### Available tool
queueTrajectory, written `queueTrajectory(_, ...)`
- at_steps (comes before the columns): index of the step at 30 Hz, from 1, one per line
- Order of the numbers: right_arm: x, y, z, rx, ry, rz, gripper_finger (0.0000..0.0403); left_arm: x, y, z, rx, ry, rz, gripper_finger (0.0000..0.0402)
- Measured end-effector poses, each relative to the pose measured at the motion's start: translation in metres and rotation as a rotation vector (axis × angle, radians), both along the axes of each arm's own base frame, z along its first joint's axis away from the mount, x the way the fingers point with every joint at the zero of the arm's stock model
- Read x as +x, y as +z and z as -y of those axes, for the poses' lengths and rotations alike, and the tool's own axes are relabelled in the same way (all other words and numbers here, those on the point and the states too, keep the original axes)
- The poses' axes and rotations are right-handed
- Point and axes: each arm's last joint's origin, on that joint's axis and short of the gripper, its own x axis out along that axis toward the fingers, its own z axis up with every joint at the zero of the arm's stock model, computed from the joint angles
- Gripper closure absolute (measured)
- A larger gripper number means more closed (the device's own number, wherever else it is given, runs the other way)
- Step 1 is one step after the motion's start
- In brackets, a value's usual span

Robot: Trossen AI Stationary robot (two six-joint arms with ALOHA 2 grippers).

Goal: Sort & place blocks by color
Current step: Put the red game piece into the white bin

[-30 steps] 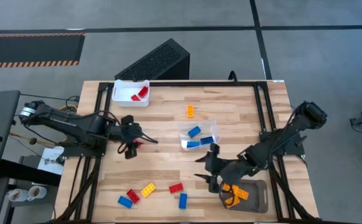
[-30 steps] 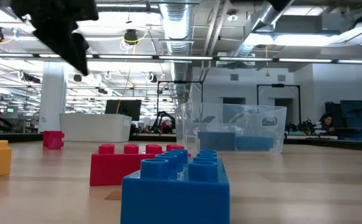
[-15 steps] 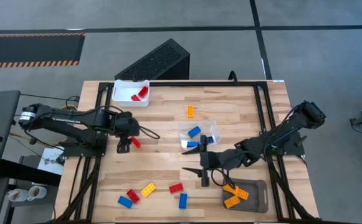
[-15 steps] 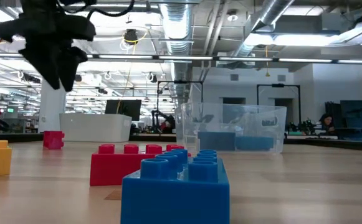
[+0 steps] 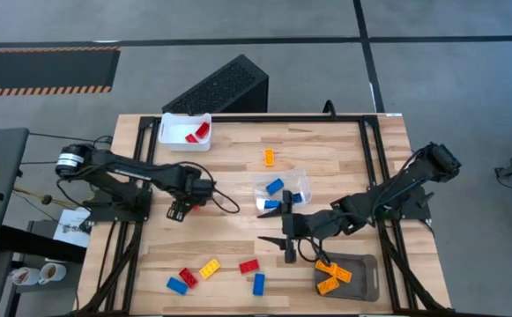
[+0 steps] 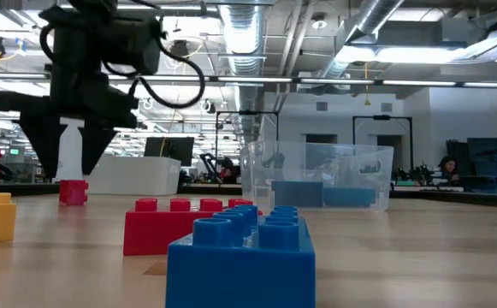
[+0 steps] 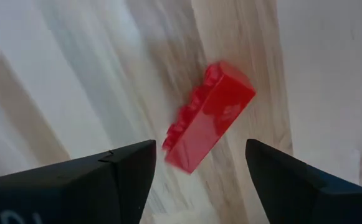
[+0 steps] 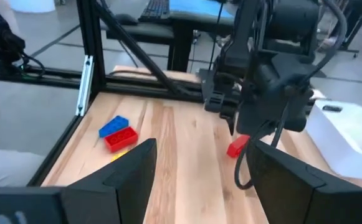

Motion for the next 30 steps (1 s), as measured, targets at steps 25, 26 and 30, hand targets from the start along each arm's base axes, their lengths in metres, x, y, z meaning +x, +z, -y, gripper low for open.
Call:
queueTrajectory(25, -0.001, -0.002, -0.001, 0.061, -0.018, -0.016, 0.0133, 0.003, -0.031, 0.003, -0.092, -0.048, 0.097, 0.0336)
queueTrajectory(26, 0.0, -0.002, 0.0, 0.061, -0.021, -0.016, 0.0133, 0.009, -0.025, 0.004, -0.105, -0.042, 0.125, 0.0343)
queueTrajectory(30, 0.001, -0.001, 0.004, 0.059, -0.03, -0.005, 0.0133, 0.015, 0.013, -0.003, -0.106, -0.005, 0.253, 0.0342)
